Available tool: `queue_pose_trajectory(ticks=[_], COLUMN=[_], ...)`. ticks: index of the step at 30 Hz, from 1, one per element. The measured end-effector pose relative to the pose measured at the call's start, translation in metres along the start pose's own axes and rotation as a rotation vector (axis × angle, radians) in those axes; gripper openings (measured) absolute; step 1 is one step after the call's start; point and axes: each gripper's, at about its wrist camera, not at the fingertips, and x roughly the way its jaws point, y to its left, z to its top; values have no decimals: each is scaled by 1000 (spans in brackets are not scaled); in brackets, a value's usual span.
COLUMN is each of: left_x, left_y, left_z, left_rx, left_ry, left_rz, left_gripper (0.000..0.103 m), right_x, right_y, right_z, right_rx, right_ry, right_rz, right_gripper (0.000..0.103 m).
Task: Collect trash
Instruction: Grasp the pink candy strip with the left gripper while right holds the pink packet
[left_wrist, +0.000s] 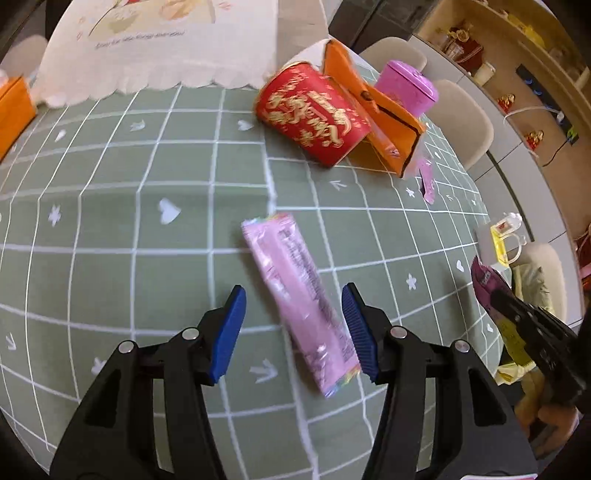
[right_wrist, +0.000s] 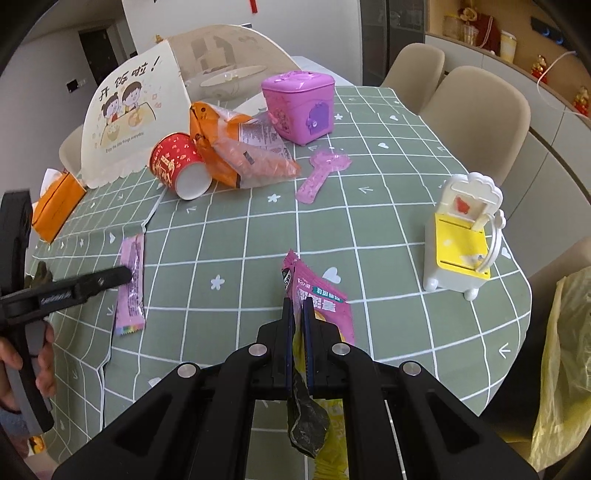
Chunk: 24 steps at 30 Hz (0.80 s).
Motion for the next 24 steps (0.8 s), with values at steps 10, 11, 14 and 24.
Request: queue_pose_trajectory(ticks=[10,11,14,24], left_x=[9,6,-8,-66], left_y=[-35,-35,-38,-106], left_z=[-8,-9,-10,-4], left_rx=[156,150,126,156], left_ry=[-26,-35,-61,-170], left_rz=[101,82,-4,-177], left_gripper=[17,17,17,17], right_x=[-15,-17,-27,-95], right_y=[6,6,2,-39], right_z=[-1,-1,1,9], right_rx=[-31,-32,-24,-50], right_ry=[-22,-29,-52,-198], right_rz=[0,4,36,59], right_gripper=[7,7,7,7])
